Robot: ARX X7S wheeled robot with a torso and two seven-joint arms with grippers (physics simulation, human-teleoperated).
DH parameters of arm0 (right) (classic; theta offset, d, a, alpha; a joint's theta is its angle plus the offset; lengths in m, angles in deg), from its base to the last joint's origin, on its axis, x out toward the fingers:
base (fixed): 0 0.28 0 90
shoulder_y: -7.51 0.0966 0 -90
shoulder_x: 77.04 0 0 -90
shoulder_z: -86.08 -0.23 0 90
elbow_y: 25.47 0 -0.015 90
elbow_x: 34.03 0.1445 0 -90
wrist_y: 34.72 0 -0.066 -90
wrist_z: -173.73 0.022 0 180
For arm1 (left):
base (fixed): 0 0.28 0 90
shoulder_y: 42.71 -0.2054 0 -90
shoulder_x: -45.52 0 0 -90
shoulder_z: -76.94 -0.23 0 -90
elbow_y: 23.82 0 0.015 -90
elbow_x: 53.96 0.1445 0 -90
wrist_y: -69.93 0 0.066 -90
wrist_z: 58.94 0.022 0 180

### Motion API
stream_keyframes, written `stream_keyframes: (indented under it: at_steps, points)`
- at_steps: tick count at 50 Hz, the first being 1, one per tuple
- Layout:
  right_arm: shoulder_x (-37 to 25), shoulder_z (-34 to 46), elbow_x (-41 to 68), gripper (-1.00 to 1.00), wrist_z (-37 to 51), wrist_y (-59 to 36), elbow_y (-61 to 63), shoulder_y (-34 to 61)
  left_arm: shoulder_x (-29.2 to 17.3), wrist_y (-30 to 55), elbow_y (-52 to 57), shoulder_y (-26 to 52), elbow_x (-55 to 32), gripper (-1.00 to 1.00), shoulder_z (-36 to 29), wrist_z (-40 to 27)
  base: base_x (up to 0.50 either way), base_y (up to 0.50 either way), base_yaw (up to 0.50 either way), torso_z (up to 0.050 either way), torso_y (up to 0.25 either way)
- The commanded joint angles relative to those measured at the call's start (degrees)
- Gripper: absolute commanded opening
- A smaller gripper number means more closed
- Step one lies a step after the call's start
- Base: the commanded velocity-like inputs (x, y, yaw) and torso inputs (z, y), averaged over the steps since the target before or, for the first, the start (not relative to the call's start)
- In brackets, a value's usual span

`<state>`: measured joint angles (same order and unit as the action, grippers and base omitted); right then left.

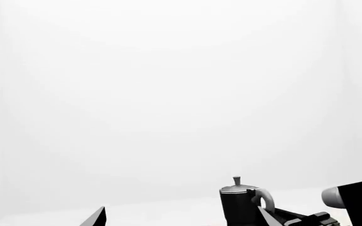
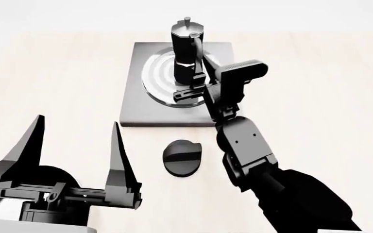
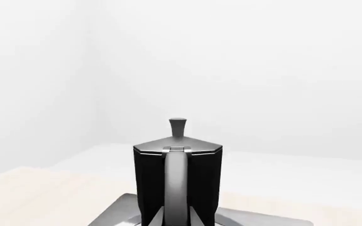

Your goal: Turn on the stove and put the moka pot on it.

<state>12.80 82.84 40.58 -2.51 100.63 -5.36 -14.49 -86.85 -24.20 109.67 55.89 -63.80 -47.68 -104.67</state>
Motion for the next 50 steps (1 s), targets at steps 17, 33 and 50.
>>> stream_keyframes:
  at_steps: [17, 33, 50]
  points:
    - [0.15, -0.71, -1.07, -1.0, -0.03, -0.57, -0.27, -0.04, 0.33, -2.57, -1.09, -0.37, -0.12, 1.0, 0.16, 0.34, 0.0, 0.0, 0.0, 0.0, -0.002]
    - [0.15, -0.57, -1.37, 1.0, -0.46, -1.62, -0.01, 0.13, 0.38, -2.46, -0.7, -0.31, -0.09, 1.0, 0.27, 0.33, 0.0, 0.0, 0.0, 0.0, 0.0]
    - [0.15, -0.74, -1.8, 1.0, -0.62, -0.94, 0.29, 1.63, 0.43, -2.84, -1.1, -0.51, -0.08, 1.0, 0.54, 0.18, 0.0, 0.0, 0.0, 0.0, 0.0]
